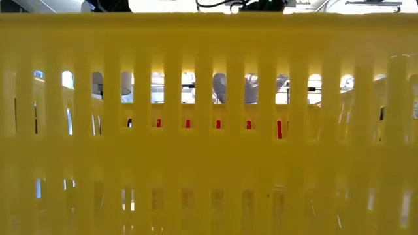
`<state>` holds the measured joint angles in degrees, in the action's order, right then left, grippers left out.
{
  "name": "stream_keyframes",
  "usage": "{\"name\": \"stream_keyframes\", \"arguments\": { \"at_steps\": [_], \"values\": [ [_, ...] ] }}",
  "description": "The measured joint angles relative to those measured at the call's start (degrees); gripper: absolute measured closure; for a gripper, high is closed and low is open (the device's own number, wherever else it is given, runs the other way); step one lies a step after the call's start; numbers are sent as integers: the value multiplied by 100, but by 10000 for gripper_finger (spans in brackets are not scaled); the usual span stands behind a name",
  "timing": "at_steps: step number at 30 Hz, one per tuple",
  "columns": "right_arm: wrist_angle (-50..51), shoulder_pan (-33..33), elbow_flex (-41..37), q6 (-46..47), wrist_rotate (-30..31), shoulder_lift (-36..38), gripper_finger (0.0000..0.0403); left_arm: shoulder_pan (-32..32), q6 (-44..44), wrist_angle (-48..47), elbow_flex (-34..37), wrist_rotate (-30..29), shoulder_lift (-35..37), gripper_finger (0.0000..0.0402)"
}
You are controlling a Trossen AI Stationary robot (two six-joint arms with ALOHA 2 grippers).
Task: Stack baskets by color
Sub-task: Stack the bottom left black basket on the top black basket
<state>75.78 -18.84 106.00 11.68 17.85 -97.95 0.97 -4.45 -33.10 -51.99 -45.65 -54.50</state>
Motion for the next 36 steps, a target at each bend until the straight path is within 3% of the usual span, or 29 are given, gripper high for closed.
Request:
{"name": "stream_keyframes", "arguments": {
  "at_steps": [6,15,22,27,33,36],
  "values": [
    [196,235,-151,151,445,171,403,0,-4,173,0,2,0,278],
    [-1996,31,-2723,674,-13,2152,403,15,258,613,2,2,-2,278],
    [-3671,-227,-3961,1311,-202,3295,403,15,168,647,2,-28,-2,278],
    [-5151,-257,-4619,1700,-180,3427,403,13,166,645,2,-216,-2,278],
    [-7014,-255,-5376,2707,-172,3088,403,13,165,645,2,-540,-2,278],
    [-7431,-255,-5563,3271,111,2893,403,13,164,645,2,-597,-2,278]
  ]
}}
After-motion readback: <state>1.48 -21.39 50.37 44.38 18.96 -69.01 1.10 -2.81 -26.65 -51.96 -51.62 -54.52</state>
